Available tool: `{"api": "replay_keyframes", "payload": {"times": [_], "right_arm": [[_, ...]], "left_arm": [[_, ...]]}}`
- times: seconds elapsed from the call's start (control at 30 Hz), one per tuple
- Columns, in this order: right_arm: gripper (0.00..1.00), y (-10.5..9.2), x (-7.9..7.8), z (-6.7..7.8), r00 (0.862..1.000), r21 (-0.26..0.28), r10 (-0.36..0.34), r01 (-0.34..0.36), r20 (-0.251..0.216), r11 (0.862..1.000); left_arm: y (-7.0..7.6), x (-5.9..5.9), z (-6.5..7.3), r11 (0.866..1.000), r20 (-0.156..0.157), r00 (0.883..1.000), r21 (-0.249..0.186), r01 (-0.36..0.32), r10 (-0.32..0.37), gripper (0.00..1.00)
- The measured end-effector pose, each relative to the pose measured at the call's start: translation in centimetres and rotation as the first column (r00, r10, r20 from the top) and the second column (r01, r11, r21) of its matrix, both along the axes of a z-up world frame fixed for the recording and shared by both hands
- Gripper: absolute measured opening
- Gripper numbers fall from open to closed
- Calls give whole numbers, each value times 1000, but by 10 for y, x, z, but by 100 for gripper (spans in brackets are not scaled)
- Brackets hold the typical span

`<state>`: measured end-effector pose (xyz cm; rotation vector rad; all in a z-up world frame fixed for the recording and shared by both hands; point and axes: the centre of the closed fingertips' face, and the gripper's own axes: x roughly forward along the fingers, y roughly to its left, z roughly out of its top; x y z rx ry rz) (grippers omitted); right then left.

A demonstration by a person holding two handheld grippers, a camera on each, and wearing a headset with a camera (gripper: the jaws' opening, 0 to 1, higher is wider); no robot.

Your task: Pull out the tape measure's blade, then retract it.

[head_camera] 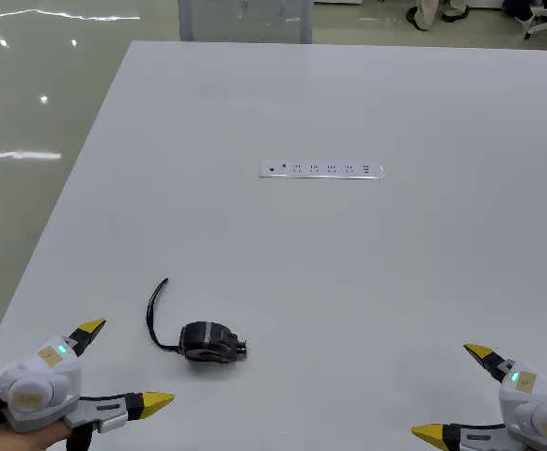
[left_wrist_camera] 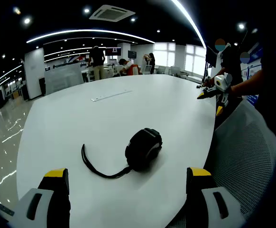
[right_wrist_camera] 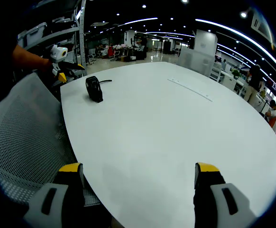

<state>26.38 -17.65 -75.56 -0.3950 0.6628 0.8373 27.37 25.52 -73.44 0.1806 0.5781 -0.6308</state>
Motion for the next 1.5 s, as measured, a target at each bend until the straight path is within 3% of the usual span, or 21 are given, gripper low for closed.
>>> {"api": "replay_keyframes", "payload": {"times": [0.63, 1.5], "right_arm": [[99, -4, 2, 2, 1000, -5, -9, 9, 8, 1000], [99, -2, 6, 5, 1000, -18, -1, 1, 15, 1000]], "left_arm": [[1, -4, -1, 1000, -5, 1000, -5, -10, 10, 100], [6, 5, -3, 1000, -8, 1000, 10, 5, -5, 99]]}}
